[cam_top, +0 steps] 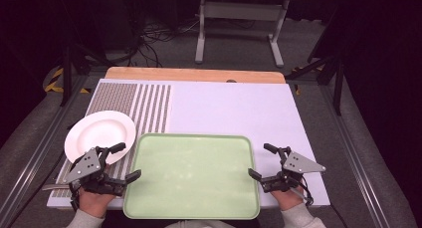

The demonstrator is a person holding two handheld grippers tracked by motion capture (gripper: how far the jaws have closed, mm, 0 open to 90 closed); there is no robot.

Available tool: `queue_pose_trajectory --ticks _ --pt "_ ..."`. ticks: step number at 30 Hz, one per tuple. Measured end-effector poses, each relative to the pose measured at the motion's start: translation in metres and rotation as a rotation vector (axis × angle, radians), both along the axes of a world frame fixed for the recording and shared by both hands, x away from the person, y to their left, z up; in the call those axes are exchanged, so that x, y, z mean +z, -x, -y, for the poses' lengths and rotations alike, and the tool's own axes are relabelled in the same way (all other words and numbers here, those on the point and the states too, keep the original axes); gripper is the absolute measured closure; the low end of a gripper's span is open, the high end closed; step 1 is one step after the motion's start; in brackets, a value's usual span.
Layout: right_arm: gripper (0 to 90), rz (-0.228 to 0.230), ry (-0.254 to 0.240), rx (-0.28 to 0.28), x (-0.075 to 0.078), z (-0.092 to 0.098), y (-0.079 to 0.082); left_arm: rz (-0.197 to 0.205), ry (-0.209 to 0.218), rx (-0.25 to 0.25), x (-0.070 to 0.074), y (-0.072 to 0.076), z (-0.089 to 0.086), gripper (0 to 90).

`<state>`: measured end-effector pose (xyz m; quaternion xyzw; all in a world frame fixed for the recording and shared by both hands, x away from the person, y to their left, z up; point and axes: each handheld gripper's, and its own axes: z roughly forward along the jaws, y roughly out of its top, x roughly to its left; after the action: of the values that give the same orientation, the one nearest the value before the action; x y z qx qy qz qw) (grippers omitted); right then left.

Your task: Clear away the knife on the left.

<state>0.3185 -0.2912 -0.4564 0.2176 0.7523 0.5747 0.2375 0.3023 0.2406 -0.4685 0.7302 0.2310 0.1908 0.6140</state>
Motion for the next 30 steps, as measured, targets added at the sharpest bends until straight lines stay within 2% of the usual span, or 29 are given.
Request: queue_pose_trajectory --ticks 2,8,15,17,19,21,22,26,30 --pt "2.4 0.0 -0.004 0.004 0.0 0.0 0.0 -0.002 -0.003 -0.003 0.001 0.0 0.001 1.2" --pt "3.1 -0.009 0.0 0.009 -0.002 -0.002 -0.002 0.005 -0.063 -0.036 0.012 -0.001 0.004 1.3" --pt "3.1 -0.012 -0.009 0.011 -0.002 -0.001 -0.002 -0.001 -0.08 -0.062 0.024 -0.002 0.002 2.0" --pt "3.5 -0.015 -0.004 0.007 -0.002 -0.002 -0.002 -0.032 -0.072 -0.08 0.028 -0.004 0.002 2.6" --pt "3.9 -0.02 -0.001 0.008 -0.003 -0.002 -0.003 -0.073 -0.036 -0.103 0.031 -0.006 0.0 2.6" --pt "4.0 -0.023 0.002 0.007 -0.003 -0.002 -0.003 -0.079 -0.023 -0.108 0.032 -0.005 -0.001 3.2" --pt "4.1 -0.023 -0.002 0.009 -0.003 -0.002 -0.003 -0.067 -0.029 -0.115 0.035 -0.006 -0.002 3.5" --pt "4.1 -0.025 -0.004 0.008 -0.003 -0.001 -0.003 -0.068 -0.052 -0.133 0.04 -0.006 -0.002 4.0" --pt "4.2 -0.027 -0.006 0.01 -0.003 -0.001 -0.003 -0.064 -0.122 -0.15 0.043 -0.006 -0.003 4.5"
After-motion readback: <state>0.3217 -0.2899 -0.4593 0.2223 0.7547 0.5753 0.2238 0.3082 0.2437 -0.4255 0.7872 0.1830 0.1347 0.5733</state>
